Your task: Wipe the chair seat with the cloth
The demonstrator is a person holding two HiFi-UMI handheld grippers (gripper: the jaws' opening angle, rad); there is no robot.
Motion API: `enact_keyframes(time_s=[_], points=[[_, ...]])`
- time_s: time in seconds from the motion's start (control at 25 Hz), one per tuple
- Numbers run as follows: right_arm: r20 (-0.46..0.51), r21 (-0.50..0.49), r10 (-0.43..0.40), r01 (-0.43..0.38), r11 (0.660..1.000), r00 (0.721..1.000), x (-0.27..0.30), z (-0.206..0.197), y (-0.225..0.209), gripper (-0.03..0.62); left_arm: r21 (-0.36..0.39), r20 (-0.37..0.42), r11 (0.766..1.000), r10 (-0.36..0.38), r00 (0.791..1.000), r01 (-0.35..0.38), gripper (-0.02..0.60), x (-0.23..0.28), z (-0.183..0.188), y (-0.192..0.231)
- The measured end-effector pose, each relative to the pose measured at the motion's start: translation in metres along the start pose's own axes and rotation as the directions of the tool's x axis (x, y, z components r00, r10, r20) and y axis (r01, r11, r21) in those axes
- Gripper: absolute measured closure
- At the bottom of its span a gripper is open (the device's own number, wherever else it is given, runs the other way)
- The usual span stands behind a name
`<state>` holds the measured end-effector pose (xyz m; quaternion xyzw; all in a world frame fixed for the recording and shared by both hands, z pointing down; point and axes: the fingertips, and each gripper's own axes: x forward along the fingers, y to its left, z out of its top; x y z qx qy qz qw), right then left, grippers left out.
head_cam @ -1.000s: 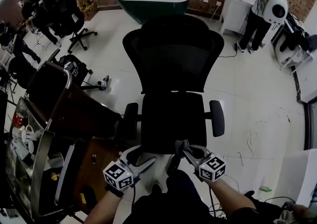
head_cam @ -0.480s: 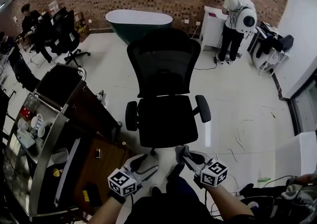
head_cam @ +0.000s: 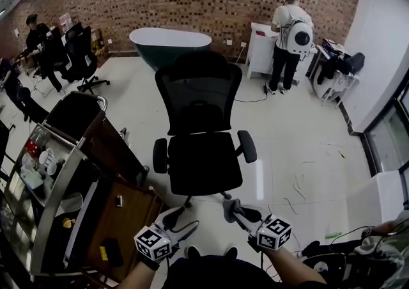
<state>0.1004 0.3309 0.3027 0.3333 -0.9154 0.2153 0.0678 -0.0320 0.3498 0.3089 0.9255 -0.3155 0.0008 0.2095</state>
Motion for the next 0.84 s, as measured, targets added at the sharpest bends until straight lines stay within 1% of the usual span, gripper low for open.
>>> enact_keyframes(time_s=[0.08,0.2,0.4,0.64,0.84], points=[[0.009,-0.008,0.009,-0.009,1.0,1.0,-0.008,0.005,-0.002,0.546,-0.007,0.019,1.0,0.008,1.0,-0.008,0.261,0.007,0.003,-0.008],[0.024,-0.025,0.025,-0.024,0.999,0.999,-0.021,0.014,-0.005,0.546,0.001,0.018,1.0,0.004,1.0,-0.004,0.261,0.02,0.002,-0.021],[0.014,-0.031,0.044,-0.043,0.999,0.999,-0.046,0.011,-0.017,0.546,0.008,0.036,1.0,0.022,0.999,-0.022,0.261,0.034,0.006,-0.043],[0.033,-0.045,0.061,-0.06,0.997,0.998,-0.058,0.019,-0.022,0.546,0.03,0.046,0.998,0.046,0.998,-0.047,0.261,0.037,0.006,-0.05],[0.049,-0.068,0.064,-0.06,0.996,0.997,-0.059,0.025,-0.024,0.546,0.041,0.053,0.998,0.041,0.998,-0.044,0.261,0.041,0.012,-0.052]])
